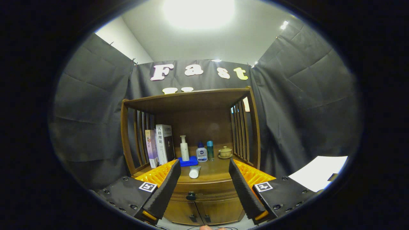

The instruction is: Pull open the drawer, take out the items inside it, and place them on the countertop above the cabinet.

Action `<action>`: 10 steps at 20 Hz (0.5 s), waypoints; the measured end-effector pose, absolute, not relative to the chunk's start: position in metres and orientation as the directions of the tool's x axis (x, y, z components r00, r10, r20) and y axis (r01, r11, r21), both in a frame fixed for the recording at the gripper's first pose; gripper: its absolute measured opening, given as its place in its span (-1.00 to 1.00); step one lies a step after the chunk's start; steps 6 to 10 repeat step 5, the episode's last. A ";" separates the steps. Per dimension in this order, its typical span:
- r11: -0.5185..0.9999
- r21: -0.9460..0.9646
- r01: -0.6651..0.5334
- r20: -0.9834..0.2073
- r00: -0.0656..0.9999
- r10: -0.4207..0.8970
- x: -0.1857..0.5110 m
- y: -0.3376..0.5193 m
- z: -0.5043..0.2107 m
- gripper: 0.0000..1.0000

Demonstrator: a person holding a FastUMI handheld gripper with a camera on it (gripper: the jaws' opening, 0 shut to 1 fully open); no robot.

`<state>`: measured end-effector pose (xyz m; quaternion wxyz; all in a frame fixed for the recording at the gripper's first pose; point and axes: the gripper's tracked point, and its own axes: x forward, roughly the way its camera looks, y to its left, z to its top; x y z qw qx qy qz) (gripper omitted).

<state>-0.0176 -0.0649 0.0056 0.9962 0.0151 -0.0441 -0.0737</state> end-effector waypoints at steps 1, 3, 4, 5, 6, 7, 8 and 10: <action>0.989 0.041 0.140 0.076 0.987 -0.143 -0.017 -0.063 0.003 0.90; 0.990 0.052 0.132 0.066 0.989 -0.136 -0.015 -0.061 -0.001 0.90; 0.990 0.059 0.130 0.062 0.989 -0.133 -0.014 -0.061 -0.002 0.90; 0.989 0.067 0.128 0.059 0.989 -0.132 -0.013 -0.060 -0.002 0.90; 0.989 0.067 0.128 0.059 0.989 -0.132 -0.013 -0.060 -0.002 0.90; 0.989 0.067 0.128 0.059 0.989 -0.132 -0.013 -0.060 -0.002 0.90; 0.989 0.067 0.128 0.059 0.989 -0.132 -0.013 -0.060 -0.002 0.90; 0.989 0.067 0.128 0.059 0.989 -0.132 -0.013 -0.060 -0.002 0.90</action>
